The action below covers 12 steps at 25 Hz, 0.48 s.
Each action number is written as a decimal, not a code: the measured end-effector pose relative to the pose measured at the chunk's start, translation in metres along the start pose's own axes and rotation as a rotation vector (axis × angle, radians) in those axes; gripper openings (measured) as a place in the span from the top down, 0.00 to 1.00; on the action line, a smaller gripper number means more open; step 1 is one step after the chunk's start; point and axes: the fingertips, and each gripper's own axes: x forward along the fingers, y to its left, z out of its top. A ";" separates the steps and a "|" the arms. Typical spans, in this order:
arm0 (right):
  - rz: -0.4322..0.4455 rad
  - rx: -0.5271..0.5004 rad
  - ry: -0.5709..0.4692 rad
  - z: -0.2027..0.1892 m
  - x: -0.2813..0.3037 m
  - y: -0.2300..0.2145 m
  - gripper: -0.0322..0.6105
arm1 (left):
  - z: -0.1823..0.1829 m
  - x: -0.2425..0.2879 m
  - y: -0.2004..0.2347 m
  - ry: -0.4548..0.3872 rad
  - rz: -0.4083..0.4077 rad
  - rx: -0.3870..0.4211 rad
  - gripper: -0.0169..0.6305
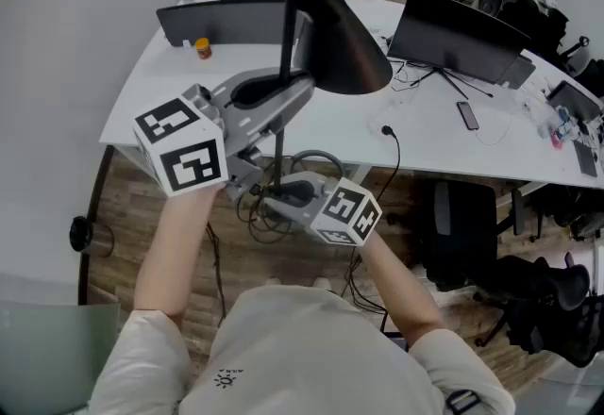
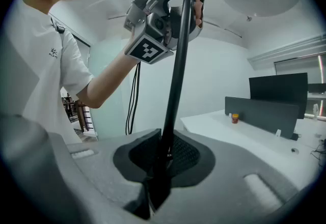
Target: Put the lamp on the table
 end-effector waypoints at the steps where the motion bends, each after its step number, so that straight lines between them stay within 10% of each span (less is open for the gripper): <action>1: 0.000 0.002 -0.001 0.000 0.000 0.000 0.86 | 0.000 0.000 0.000 0.001 0.000 0.001 0.96; 12: -0.002 0.014 -0.008 0.000 0.001 0.000 0.86 | 0.000 0.002 -0.002 0.001 -0.003 0.002 0.96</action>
